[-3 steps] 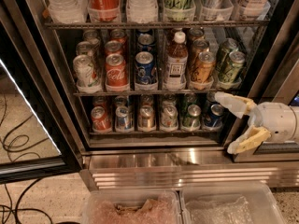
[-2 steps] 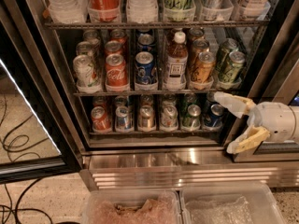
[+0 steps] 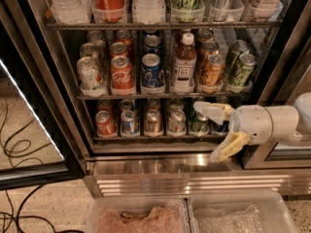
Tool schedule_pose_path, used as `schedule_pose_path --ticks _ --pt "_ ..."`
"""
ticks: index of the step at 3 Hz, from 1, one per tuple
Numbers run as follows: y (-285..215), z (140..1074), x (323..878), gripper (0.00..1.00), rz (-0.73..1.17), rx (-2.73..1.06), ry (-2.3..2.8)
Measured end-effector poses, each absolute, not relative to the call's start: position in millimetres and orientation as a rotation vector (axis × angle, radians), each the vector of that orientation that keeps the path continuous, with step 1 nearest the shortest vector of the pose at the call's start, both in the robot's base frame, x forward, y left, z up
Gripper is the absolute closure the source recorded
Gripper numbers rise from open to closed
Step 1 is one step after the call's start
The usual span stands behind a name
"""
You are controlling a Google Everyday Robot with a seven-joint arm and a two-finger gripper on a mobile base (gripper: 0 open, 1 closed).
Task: Pick coke can from middle shelf of fridge
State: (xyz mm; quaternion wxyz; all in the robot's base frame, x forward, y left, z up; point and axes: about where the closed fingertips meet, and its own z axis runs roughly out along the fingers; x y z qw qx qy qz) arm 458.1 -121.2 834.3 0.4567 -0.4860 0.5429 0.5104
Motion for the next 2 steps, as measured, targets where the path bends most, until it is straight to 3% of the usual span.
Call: schedule_pose_path --ticks 2 --pt "-111.3 834.2 459.7 0.0 1.242 -1.216 1.34"
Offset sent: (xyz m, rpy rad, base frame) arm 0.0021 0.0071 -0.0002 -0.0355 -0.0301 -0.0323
